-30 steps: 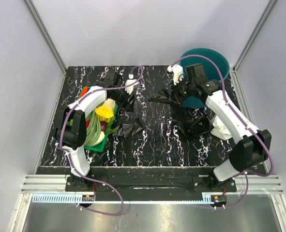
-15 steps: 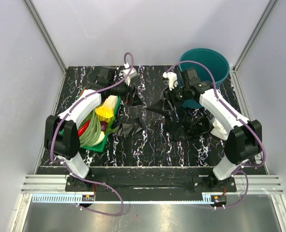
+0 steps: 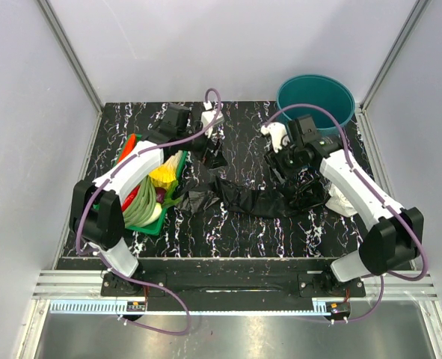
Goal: Put the trash bags into the trash bin
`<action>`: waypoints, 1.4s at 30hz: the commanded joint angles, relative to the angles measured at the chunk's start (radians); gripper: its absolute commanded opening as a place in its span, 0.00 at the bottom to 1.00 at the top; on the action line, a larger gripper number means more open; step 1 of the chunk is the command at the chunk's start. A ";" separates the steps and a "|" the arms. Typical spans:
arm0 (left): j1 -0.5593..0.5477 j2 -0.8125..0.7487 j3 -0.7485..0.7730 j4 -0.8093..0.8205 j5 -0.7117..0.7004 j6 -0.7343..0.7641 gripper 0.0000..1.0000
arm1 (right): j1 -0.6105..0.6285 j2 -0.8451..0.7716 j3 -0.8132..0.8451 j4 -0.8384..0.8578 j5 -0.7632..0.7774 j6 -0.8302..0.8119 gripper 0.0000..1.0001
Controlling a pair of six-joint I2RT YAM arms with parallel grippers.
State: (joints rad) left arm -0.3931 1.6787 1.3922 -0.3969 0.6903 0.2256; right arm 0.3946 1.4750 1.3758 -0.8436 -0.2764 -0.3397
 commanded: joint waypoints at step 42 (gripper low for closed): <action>-0.018 0.001 -0.030 0.021 -0.002 0.070 0.99 | -0.007 0.091 -0.190 0.117 0.224 -0.053 0.00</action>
State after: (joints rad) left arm -0.4133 1.6867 1.3323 -0.3985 0.6418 0.2733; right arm 0.3916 1.6752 1.0721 -0.6613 0.1104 -0.3470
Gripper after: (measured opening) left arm 0.988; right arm 0.010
